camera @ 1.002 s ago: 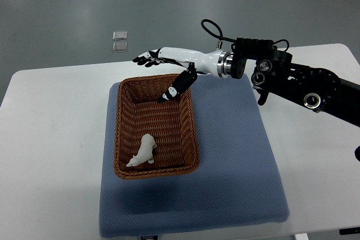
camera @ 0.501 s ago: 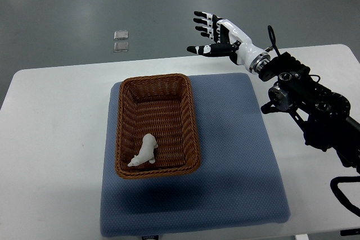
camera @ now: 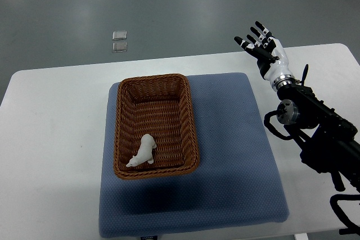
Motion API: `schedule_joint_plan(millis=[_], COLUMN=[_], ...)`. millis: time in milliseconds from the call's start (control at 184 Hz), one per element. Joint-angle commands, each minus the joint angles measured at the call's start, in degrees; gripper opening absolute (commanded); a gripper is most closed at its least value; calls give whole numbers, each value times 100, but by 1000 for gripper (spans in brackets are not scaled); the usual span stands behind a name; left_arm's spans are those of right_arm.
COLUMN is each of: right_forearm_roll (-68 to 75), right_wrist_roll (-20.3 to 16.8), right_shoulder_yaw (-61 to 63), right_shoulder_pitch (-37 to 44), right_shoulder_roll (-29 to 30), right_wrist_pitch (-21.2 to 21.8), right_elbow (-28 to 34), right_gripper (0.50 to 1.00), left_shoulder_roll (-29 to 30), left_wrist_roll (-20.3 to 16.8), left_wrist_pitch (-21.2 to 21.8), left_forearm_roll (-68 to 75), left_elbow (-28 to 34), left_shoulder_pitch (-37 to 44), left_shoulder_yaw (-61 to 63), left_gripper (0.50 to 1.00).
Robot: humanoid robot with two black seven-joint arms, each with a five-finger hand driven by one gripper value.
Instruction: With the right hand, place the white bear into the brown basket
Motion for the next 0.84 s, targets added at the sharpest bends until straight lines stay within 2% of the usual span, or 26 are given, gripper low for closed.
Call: schedule_joint_plan(millis=[0, 142, 387, 833], right_forearm_roll=[257, 310, 397, 389], right_wrist_roll=[32, 120, 691, 709], right_shoulder_yaw=[-8, 9, -8, -105], right_shoulder_pitch=[-45, -63, -159, -221], right_shoulder_roll=[-3, 41, 93, 164], right_wrist_pitch=[83, 179, 162, 144], right_elbow=[-145, -330, -479, -523], right_gripper=[915, 915, 917, 924], left_shoulder_roll=[0, 0, 0, 0], left_wrist_roll=[0, 0, 0, 0], left_wrist_pitch=[0, 0, 0, 0], left_forearm_roll=[0, 0, 0, 0], left_elbow=[0, 0, 0, 0], left_shoulder_pitch=[8, 8, -1, 8], left_shoulder_yaw=[0, 8, 8, 0], left_gripper=[1000, 1000, 1000, 1000])
